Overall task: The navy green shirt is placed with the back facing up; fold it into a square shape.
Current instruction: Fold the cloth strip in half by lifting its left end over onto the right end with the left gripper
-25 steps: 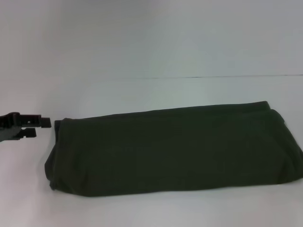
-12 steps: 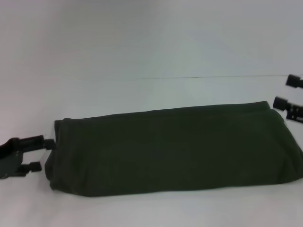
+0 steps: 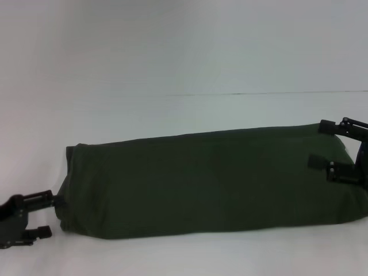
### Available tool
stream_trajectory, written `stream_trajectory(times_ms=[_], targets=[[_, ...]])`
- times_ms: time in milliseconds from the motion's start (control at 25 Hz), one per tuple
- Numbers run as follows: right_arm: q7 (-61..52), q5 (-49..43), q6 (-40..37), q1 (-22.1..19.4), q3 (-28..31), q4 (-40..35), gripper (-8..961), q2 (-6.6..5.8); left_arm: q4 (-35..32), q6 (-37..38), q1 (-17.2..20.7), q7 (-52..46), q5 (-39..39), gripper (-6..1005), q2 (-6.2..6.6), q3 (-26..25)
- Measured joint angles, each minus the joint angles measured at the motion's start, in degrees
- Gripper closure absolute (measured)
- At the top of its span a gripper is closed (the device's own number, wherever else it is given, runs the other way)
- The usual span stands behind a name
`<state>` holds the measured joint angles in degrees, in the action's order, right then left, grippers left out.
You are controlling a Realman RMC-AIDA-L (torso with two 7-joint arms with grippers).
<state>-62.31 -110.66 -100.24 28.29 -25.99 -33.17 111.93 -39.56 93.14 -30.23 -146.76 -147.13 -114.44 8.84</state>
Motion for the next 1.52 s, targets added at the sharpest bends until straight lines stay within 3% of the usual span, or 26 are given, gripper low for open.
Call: stream_trajectory(times_ms=[920,1480,1520], targets=[[0.76,0.34,-0.39,-0.12,0.64,1.27,135,-0.28,9.70,-10.52,-3.88,-1.68,0.08,87,0.52,2.12],[0.30,0.36,-0.14,0.09,0.77,1.27,136,-0.33,9.87,-12.35,-4.00,-2.18,0.01,98,0.51,3.22],[0.29,0.36,-0.15,0.09,0.77,1.27,136,-0.33,9.86,-12.37,-3.98,-2.08,0.01,139,0.51,3.23]])
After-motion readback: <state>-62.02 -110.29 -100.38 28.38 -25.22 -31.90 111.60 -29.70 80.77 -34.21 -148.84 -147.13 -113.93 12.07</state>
